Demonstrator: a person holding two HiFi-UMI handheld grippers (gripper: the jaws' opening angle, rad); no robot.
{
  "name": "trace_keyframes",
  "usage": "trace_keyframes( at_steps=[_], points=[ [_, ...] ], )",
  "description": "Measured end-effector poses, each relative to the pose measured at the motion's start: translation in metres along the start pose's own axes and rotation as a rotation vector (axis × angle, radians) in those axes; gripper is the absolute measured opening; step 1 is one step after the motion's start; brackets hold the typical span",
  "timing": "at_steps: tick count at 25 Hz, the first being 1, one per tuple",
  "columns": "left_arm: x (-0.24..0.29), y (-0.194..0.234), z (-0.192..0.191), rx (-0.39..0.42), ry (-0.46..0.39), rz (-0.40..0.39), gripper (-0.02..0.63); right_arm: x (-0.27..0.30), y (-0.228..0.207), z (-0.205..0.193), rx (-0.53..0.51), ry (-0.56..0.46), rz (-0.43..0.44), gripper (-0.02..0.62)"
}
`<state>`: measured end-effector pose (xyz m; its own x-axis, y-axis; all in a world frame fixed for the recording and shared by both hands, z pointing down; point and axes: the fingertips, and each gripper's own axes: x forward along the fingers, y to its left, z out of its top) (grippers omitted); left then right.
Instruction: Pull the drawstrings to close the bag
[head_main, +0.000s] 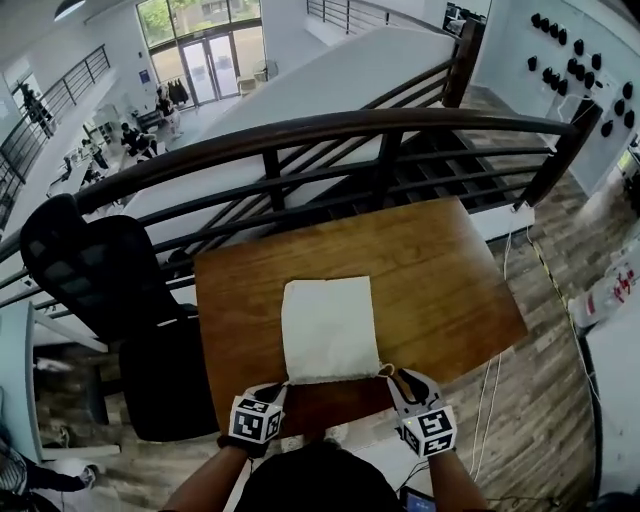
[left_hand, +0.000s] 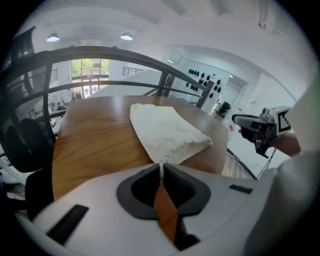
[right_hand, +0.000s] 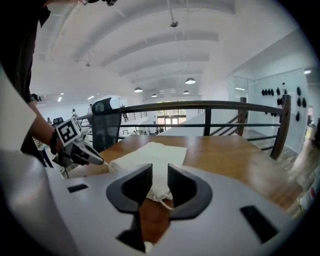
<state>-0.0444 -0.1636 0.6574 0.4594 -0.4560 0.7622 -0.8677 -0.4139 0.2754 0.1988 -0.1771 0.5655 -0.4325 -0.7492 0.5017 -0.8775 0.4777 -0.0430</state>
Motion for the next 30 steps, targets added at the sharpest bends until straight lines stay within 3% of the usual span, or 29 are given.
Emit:
trace_keyframes(
  at_steps=[10,15,30],
  points=[
    [-0.012,0.026,-0.018,-0.072,-0.004,0.089,0.029,0.052,0.005,-0.075,-0.337,0.286,0.149,0.13],
    [-0.014,0.026,-0.02,-0.077,0.005,0.11,0.029,0.067,0.014,-0.094,-0.48,0.395,0.227,0.156],
    [-0.01,0.018,-0.022,-0.083,0.01,0.122,0.029,0.086,0.021,-0.109,-0.538,0.484,0.311,0.106]
  ],
)
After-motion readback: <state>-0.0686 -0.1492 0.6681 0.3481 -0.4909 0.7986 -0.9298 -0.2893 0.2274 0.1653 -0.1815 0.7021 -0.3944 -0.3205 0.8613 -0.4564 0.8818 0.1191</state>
